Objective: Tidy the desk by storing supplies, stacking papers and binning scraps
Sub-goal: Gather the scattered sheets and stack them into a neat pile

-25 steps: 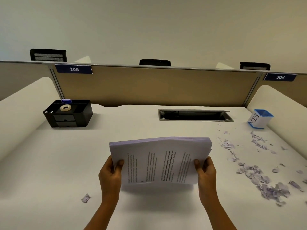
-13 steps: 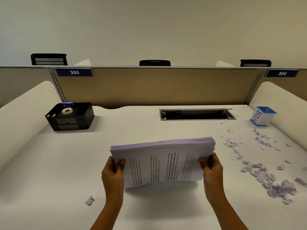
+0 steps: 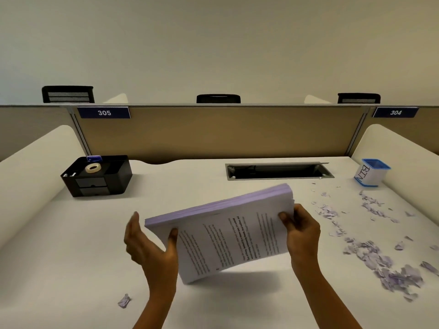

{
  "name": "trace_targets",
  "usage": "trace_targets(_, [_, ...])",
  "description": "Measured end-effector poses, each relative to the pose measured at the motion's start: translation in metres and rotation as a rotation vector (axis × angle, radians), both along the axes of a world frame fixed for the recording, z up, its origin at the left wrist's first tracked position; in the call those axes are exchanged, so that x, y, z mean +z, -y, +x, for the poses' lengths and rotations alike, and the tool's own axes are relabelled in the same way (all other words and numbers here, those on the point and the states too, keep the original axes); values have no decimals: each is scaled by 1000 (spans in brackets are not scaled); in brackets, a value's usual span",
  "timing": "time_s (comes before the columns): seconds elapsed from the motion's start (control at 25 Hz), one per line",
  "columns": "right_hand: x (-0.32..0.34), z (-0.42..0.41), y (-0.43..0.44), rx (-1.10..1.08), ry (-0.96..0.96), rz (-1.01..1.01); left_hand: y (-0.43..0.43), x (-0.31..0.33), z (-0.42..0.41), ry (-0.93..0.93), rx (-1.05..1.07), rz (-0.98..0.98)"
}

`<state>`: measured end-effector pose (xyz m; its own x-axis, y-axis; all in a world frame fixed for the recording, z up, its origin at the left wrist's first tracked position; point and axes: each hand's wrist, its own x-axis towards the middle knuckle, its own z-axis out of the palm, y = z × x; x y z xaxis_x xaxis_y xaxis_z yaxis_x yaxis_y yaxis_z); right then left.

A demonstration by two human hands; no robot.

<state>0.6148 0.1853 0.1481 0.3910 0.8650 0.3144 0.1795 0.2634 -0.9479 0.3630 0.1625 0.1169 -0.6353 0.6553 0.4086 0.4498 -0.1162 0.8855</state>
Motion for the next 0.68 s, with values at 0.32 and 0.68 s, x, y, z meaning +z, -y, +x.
trace_targets(0.32, [89,-38,2,98,572,504,8,81,27,-387,-523,174])
trace_targets(0.68, [60,-44,16,-321,354,407,4,65,28,129,-359,93])
